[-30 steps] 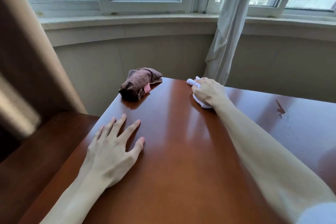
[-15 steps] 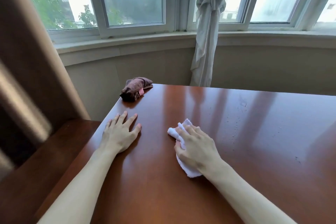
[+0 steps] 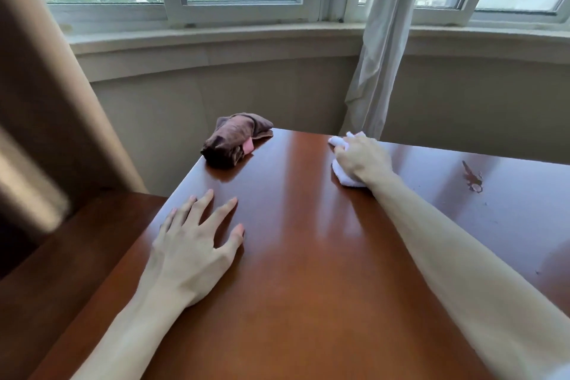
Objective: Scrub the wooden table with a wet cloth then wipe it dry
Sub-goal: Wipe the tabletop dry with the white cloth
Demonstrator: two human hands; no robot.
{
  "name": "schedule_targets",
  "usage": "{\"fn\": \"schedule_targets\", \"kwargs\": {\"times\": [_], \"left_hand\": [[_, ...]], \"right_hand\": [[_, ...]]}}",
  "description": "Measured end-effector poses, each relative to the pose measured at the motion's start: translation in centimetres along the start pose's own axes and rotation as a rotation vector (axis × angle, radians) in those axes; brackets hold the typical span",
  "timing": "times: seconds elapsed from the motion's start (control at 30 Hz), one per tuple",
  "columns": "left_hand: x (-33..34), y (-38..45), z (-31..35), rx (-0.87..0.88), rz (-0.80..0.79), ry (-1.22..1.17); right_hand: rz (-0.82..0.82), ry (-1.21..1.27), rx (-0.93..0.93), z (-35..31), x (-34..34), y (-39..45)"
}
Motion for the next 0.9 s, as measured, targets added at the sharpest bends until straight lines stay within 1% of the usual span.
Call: {"fn": "schedule_targets", "kwargs": {"times": [0.07,0.13,0.2,0.3,0.4,0.53,0.57,0.63,0.7,0.77,0.83,0.9], "left_hand": [[-0.1,-0.1,0.0,-0.003,0.006,0.012],[-0.1,0.0,0.0,-0.004,0.003,0.009],[0.0,0.0,0.0,-0.011,-0.006,0.0],[0.0,0.0,0.1,-0.012,-0.011,-0.006],[-0.1,0.0,0.3,-0.009,-0.029,0.008],[-0.6,-0.5,0.8,0.005,-0.052,0.021],[-0.7,-0.6,0.8,0.008,-0.063,0.022],[-0.8,-0.8,0.9,0.013,-0.073,0.039],[-0.8,-0.9,0.9,0.018,-0.069,0.043],[-0.7,-1.0,0.9,0.026,-0.059,0.028],[-0.6,-0.8,0.8,0.029,-0.051,0.006],[-0.5,-0.5,0.7,0.025,-0.04,-0.009]], "right_hand": [[-0.043,-0.023,-0.008,-0.7,-0.4,2.7],[-0.051,-0.013,-0.029,-1.5,-1.2,3.2],[-0.056,-0.05,-0.131,-2.4,-1.6,1.5],[-0.09,-0.086,-0.321,-4.0,-1.8,-4.5],[-0.121,0.005,-0.468,-6.5,-2.0,-13.3],[-0.111,0.091,-0.788,-8.4,-2.0,-25.9],[-0.117,0.112,-0.844,-8.3,-2.1,-28.2],[-0.136,0.143,-0.895,-7.9,-2.4,-30.6],[-0.16,0.138,-0.848,-7.1,-2.9,-29.5],[-0.14,0.101,-0.687,-5.5,-2.5,-24.7],[-0.105,0.066,-0.504,-3.3,-1.5,-18.0],[-0.084,0.029,-0.361,-1.4,-0.4,-11.5]]}}
Point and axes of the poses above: each hand's wrist, its own y-axis towards the middle knuckle, its own x-axis out of the palm, z = x × y, the point moved 4 cm from there along y, towards the middle knuckle, and after that the axes turned 1 degree about -z, right-handed, at the moved point
